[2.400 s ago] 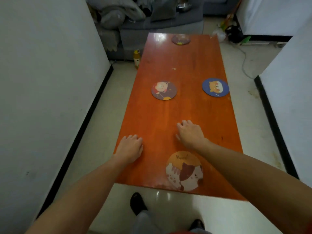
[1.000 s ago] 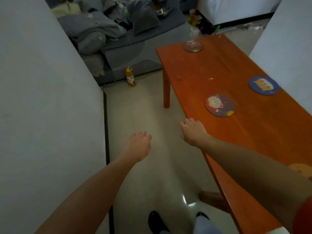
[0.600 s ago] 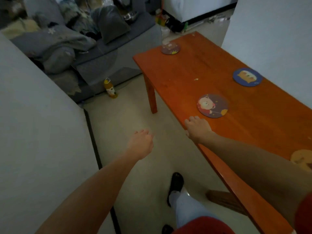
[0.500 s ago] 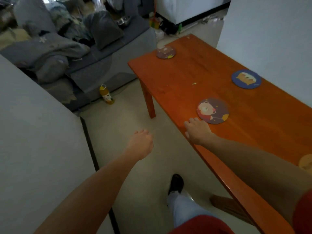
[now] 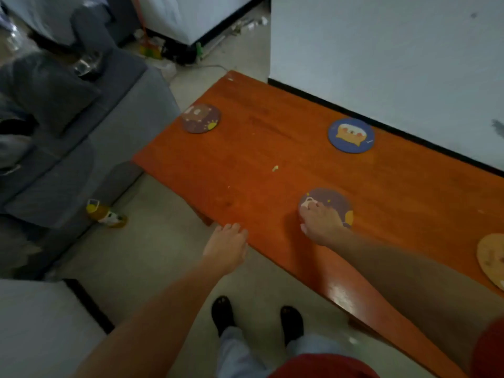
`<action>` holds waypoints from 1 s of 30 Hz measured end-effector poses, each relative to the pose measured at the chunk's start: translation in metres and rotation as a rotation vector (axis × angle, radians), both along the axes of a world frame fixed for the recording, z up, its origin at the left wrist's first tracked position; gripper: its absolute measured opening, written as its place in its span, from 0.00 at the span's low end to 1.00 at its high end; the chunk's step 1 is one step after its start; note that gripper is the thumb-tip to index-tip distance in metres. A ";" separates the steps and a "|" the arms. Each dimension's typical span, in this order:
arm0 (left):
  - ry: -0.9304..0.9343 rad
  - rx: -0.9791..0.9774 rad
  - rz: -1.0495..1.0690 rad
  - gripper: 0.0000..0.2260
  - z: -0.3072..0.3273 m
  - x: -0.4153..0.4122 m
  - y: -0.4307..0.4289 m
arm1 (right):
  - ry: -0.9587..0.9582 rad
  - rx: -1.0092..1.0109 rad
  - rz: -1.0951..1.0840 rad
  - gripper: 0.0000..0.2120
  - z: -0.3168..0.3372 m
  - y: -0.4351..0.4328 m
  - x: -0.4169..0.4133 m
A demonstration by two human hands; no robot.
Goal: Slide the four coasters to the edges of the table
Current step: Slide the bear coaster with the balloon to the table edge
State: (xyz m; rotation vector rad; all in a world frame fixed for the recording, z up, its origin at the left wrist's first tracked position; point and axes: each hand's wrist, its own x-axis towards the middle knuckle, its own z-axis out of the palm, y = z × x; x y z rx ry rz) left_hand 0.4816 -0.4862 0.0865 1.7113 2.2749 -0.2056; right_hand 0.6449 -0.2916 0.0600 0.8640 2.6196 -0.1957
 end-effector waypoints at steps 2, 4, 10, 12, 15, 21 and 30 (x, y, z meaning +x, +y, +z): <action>-0.030 0.009 -0.082 0.12 -0.010 -0.021 0.019 | 0.001 -0.014 -0.151 0.17 -0.003 0.006 0.000; -0.069 0.011 -0.135 0.12 -0.020 -0.040 0.036 | 0.011 -0.055 -0.373 0.20 -0.008 0.008 0.005; -0.143 0.001 -0.309 0.14 -0.061 -0.066 0.066 | 0.307 -0.193 -1.207 0.20 -0.032 0.010 0.018; -0.148 0.007 -0.339 0.16 -0.077 -0.068 0.071 | 0.338 -0.225 -1.390 0.22 -0.033 0.009 0.015; -0.170 0.027 -0.362 0.20 -0.099 -0.070 0.080 | 0.352 -0.244 -1.636 0.30 -0.047 0.014 0.010; -0.163 0.136 -0.396 0.24 -0.129 -0.078 0.077 | 0.569 -0.233 -1.949 0.17 -0.056 0.013 -0.001; -0.165 0.159 -0.386 0.23 -0.130 -0.077 0.076 | 1.090 -0.541 -1.899 0.02 -0.052 -0.013 -0.008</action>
